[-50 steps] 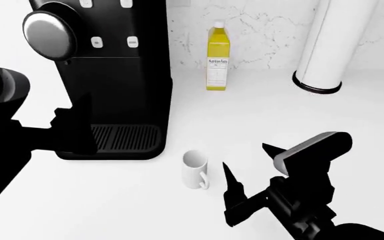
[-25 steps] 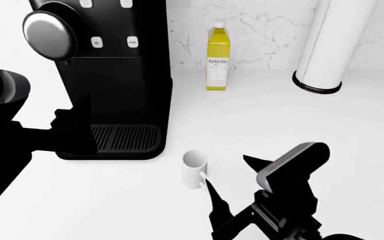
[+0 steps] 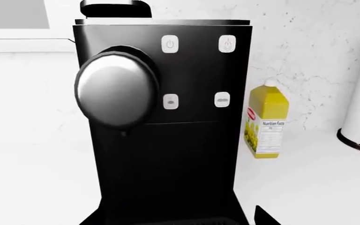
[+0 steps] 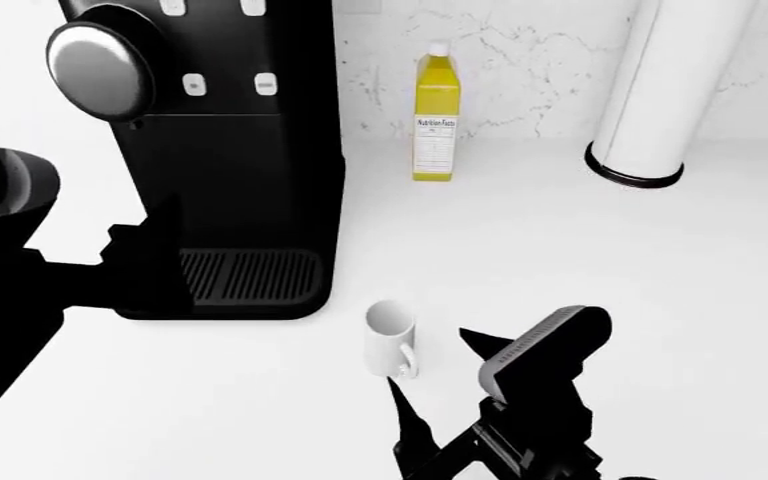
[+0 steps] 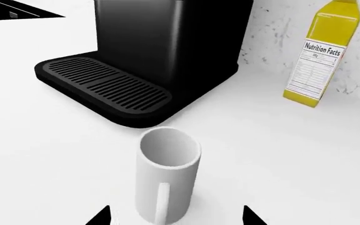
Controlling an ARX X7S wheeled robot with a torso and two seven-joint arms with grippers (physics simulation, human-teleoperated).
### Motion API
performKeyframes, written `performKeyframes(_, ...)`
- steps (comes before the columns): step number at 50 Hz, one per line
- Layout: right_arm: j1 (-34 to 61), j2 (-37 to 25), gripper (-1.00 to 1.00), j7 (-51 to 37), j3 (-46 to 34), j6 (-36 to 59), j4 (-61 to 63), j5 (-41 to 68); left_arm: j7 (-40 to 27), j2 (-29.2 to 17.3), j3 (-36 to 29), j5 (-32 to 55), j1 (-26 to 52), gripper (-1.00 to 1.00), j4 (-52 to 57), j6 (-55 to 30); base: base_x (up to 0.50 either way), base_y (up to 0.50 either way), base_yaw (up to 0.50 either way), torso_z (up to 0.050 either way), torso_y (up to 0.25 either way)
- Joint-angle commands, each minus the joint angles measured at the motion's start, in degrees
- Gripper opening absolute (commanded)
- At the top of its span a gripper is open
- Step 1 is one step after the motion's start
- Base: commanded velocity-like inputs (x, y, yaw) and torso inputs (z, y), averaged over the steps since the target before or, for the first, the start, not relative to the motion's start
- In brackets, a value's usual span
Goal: A wet mug is on the counter and needs to be dried. Pick it up and place it upside down in the open cabinet.
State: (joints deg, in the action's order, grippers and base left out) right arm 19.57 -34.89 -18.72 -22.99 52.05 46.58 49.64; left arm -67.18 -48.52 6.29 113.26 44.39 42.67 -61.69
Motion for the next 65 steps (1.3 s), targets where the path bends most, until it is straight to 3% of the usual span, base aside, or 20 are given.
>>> performKeyframes(1, -2.53, 1.27, 1.00, 2.18, -3.42, -4.35, -2.88, -6.49, 0.34, -0.05, 0.07, -0.43, -0.58, 1.00, 0.13, 0.21, 0.00, 0.00, 0.00, 0.000, 0.000)
performKeyframes(26, -3.81, 3.49, 1.00, 6.64, -7.72, -13.85, -12.56, -14.79, 1.27, 0.46, 0.17, -1.93, -2.06, 1.00, 0.25, 0.72, 0.00, 0.00, 0.00, 0.000, 0.000)
performKeyframes(65, 0.29, 5.77, 1.00, 9.07, -8.52, -13.88, -19.65, -14.26, 3.72, 0.92, 1.03, -4.95, -4.54, 1.00, 0.09, 1.19, 0.00, 0.00, 0.00, 0.000, 0.000)
